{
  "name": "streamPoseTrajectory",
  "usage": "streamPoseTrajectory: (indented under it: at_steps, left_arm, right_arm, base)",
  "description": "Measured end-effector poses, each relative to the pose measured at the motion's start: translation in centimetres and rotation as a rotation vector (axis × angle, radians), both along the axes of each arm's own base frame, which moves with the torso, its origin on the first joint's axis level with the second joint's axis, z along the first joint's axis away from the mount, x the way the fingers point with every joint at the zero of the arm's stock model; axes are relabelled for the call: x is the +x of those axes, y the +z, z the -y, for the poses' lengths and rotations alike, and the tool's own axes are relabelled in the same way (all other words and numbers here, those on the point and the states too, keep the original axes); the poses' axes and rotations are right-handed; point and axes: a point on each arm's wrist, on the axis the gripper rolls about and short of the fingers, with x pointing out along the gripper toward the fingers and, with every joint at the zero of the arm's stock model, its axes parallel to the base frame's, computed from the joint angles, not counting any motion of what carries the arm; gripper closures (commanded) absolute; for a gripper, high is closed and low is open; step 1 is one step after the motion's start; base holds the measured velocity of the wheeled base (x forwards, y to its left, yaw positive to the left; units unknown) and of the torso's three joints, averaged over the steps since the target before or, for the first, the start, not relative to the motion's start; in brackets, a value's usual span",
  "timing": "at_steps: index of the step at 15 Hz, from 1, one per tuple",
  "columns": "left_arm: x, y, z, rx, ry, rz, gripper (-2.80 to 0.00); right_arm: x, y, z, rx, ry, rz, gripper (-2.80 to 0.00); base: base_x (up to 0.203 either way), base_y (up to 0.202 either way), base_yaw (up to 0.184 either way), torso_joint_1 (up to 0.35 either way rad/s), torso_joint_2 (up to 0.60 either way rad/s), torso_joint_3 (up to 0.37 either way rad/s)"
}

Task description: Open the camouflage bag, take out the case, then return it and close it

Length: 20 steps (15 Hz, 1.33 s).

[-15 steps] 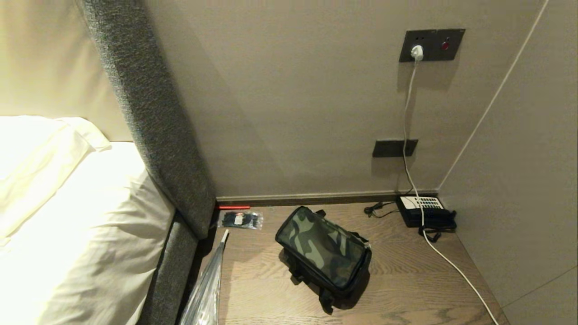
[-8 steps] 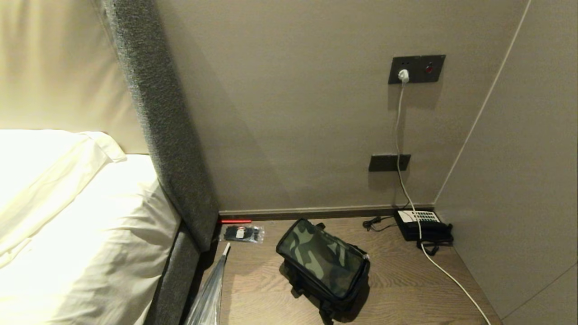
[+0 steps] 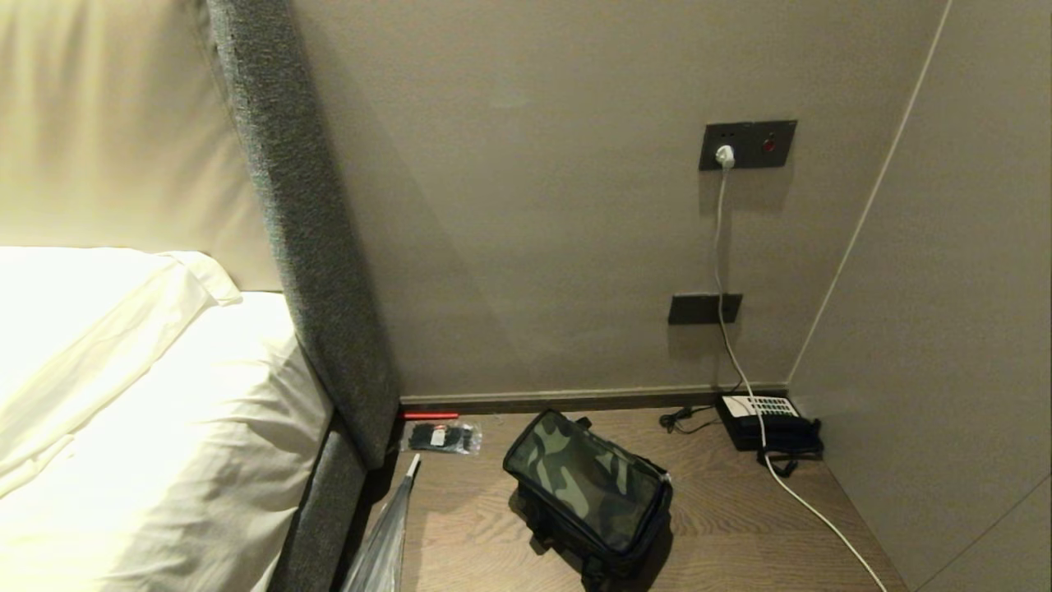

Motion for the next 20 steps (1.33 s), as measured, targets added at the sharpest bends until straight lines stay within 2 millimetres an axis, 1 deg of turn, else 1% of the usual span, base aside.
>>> streamPoseTrajectory:
  at_steps: [20]
  left_arm:
    - [0.00, 0.00, 0.00, 0.000, 0.000, 0.000, 0.00]
  right_arm:
    - [0.00, 0.00, 0.00, 0.014, -0.002, 0.000, 0.00]
  base:
    - [0.000, 0.000, 0.000, 0.000, 0.00, 0.000]
